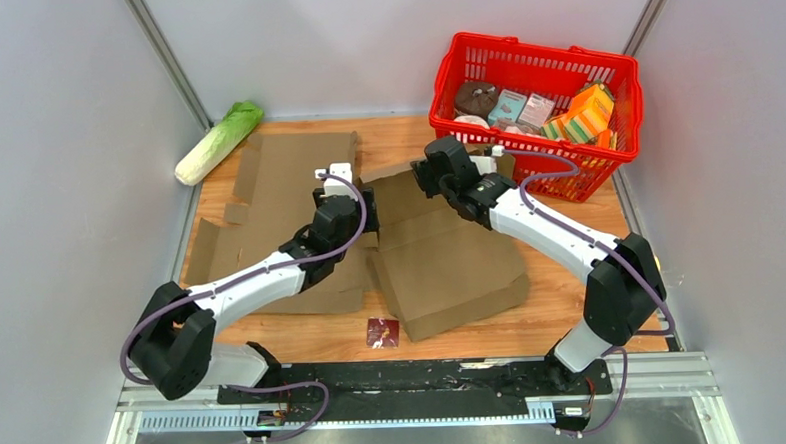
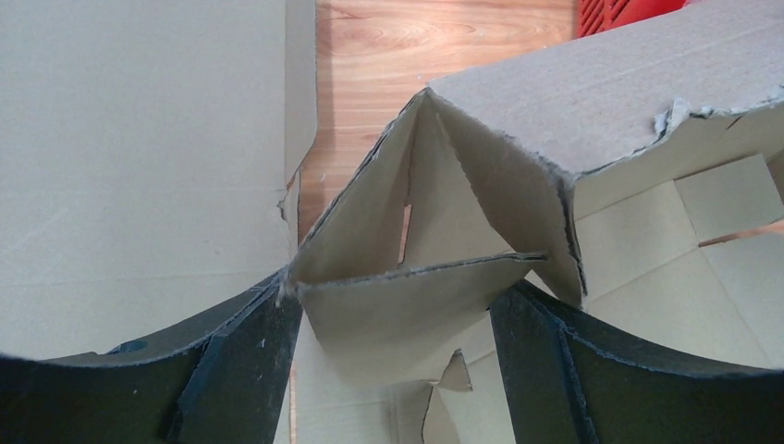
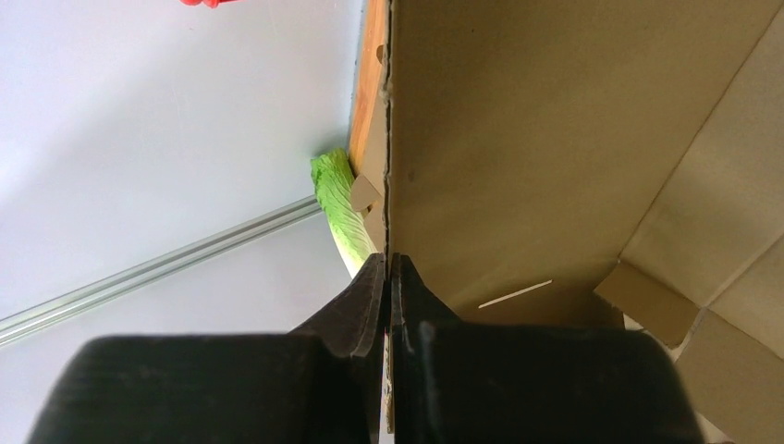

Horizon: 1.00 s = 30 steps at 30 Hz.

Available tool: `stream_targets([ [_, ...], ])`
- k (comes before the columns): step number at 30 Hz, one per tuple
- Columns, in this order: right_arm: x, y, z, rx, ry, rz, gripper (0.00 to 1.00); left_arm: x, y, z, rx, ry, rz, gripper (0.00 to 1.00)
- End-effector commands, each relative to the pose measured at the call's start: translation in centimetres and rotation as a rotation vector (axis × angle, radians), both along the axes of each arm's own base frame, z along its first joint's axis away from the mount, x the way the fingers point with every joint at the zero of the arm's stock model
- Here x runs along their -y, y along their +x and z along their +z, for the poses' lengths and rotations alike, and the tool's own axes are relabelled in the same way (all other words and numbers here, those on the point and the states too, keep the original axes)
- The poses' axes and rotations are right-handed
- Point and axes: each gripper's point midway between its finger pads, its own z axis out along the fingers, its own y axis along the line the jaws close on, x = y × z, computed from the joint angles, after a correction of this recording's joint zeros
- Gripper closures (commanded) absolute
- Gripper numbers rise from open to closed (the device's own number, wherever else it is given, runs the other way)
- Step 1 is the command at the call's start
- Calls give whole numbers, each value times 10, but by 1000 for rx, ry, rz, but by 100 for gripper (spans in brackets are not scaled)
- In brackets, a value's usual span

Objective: Fold the paper box

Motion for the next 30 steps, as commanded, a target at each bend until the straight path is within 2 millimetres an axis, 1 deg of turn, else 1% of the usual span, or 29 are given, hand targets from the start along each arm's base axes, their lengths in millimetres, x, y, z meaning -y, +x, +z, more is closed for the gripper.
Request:
stream_targets([
  [1,-4,9,30,65,48,-38,95,11,12,20,33,-36,44,19],
  [4,-3,9,29,63,46,-40,96,7,16,16,33,-10,78,19],
  [6,-3,8,28,63,42,-41,97,3,17,15,34,15,92,22],
  [8,-1,8,28,64,40,-43,98,3,18,14,28,27,91,30],
  [9,-1,8,27,64,33,-42,98,7,16,16,29,21,64,35],
  [10,-1,9,26,63,28,-42,98,8,14,18,29,23,43,43],
  [11,0,9,25,64,24,-42,98,9,11,19,29,25,23,48],
  [12,0,9,25,67,19,-41,98,12,6,25,38,9,-10,53],
  [13,0,10,23,66,14,-39,98,11,2,22,33,16,-25,57],
  [14,1,11,23,70,14,-38,98,9,-2,23,37,32,-45,60],
  [15,0,11,23,77,15,-34,98,10,-7,34,60,13,-76,62],
  [16,0,12,22,79,13,-31,98,10,-12,30,63,33,-108,64],
  [18,0,14,23,88,12,-30,98,13,-22,42,96,10,-167,68],
  [19,0,14,23,90,9,-26,99,12,-25,40,99,25,-188,69],
  [21,0,15,25,98,11,-24,99,12,-31,47,121,8,-220,72],
  [22,1,15,24,99,6,-25,99,14,-34,46,124,9,-248,73],
  [26,-2,17,24,113,2,-11,100,29,-43,56,158,-49,-368,78],
  [27,-4,17,26,120,7,-3,100,31,-44,58,161,-66,-387,80],
  [28,-6,16,27,122,8,4,100,26,-41,56,153,-93,-370,85],
  [29,-6,15,26,119,6,8,100,27,-39,64,176,-127,-376,89],
  [30,-7,15,26,122,11,6,100,29,-40,65,178,-153,-401,94],
])
